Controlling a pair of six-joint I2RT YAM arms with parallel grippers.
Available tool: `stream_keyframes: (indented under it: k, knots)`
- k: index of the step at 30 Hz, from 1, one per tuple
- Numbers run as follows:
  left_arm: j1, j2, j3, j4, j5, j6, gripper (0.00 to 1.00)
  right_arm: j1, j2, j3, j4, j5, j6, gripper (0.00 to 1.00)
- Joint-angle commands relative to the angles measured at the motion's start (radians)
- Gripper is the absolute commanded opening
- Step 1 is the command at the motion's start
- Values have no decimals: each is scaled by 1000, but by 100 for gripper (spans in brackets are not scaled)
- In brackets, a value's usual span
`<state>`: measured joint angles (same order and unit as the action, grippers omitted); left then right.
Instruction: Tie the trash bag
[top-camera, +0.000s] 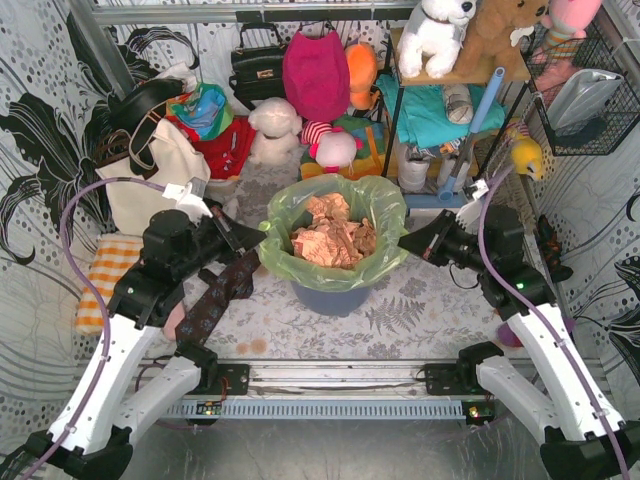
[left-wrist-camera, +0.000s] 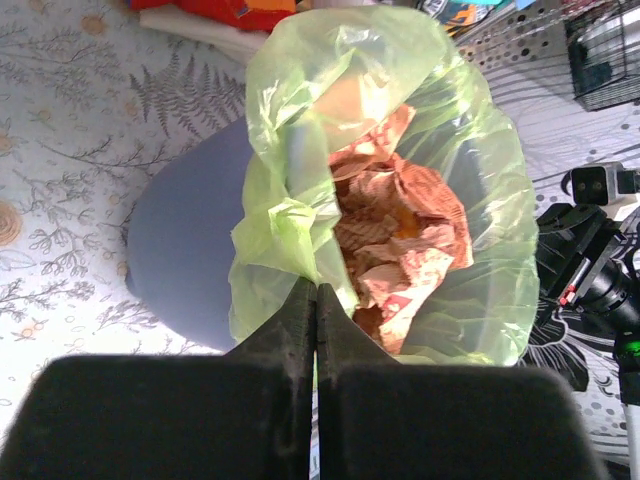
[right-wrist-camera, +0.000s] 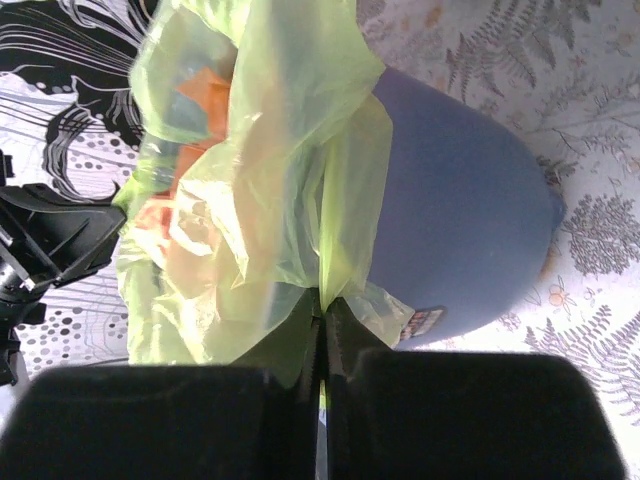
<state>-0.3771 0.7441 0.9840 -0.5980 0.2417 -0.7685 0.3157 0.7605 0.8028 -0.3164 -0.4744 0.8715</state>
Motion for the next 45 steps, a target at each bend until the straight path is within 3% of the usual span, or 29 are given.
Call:
stream_keyframes:
  k: [1, 16, 27, 35, 45]
  knots:
    - [-2, -4, 61, 24, 26, -11, 0, 5, -11, 82, -53, 26, -14, 0]
    - [-2, 12, 122, 68, 72, -32, 0, 5, 19, 249, -158, -12, -57, 0]
    - [-3, 23, -8, 145, 115, -64, 0, 10, 75, 260, -52, -193, -27, 0]
    - [-3, 13, -70, 121, 151, -58, 0, 64, 47, 202, -117, -244, -75, 0]
    - [-3, 6, -72, 123, 161, -74, 0, 225, 95, 180, -34, -169, -33, 0]
